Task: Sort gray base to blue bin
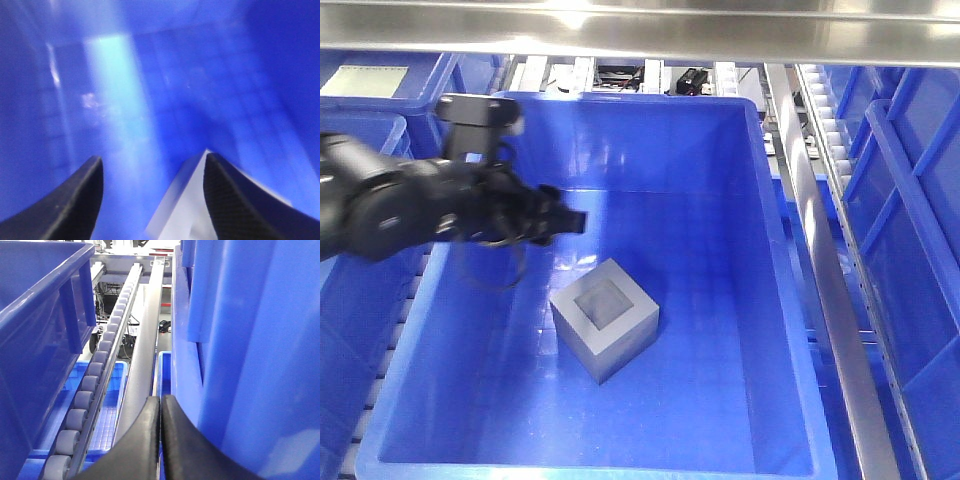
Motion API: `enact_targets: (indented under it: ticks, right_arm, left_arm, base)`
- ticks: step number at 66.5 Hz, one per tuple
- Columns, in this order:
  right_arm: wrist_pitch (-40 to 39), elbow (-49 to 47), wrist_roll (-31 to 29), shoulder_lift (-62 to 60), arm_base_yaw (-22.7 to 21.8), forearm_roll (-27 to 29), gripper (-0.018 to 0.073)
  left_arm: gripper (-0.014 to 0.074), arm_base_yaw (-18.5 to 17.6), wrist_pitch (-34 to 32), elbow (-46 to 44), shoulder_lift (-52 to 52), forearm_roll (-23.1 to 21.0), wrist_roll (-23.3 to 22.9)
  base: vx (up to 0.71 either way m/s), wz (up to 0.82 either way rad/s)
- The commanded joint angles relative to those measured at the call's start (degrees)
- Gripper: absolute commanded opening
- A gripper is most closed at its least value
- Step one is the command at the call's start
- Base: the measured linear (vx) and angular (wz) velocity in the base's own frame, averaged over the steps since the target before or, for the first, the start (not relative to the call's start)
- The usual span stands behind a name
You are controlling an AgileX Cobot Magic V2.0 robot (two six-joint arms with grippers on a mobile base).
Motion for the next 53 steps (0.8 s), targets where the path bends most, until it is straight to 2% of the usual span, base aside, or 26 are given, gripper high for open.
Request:
enact_targets:
  ticks: [1,11,23,39,53]
  right_arm:
    - [-4.07,0.29,-0.39,-0.43,0.15,-0.49,-0.0005]
    - [-4.07,0.29,-0.39,-0.43,0.15,-0.49,-0.0005]
    - [-4.22,0.29,-0.39,-0.43,0.15,-0.49,-0.0005]
    - [-4.22,0.29,-0.39,-0.43,0.15,-0.49,-0.0005]
    - [-4.22,0.29,-0.39,-0.43,0.15,-0.49,-0.0005]
  left_arm:
    - [0.0427,-0.10,-4.12,2.77,-6.41,0.02,0.57]
    - [0.0427,-0.10,-9.45,12.22,-15.10,0.02,0.68]
    - [0.0427,-0.10,-14.18,23.82,-31.56,0.02,0.74]
    - [0.0427,-0.10,-12.10,34.57,-55.26,0.02,0.74]
    - [0.0427,-0.04,-4.32,39.49,-73.04,0.07,2.93]
  base:
    - [0.00,0.00]
    - [0.00,0.00]
    - [0.00,0.00]
    - [0.00,0.00]
    - [0.00,0.00]
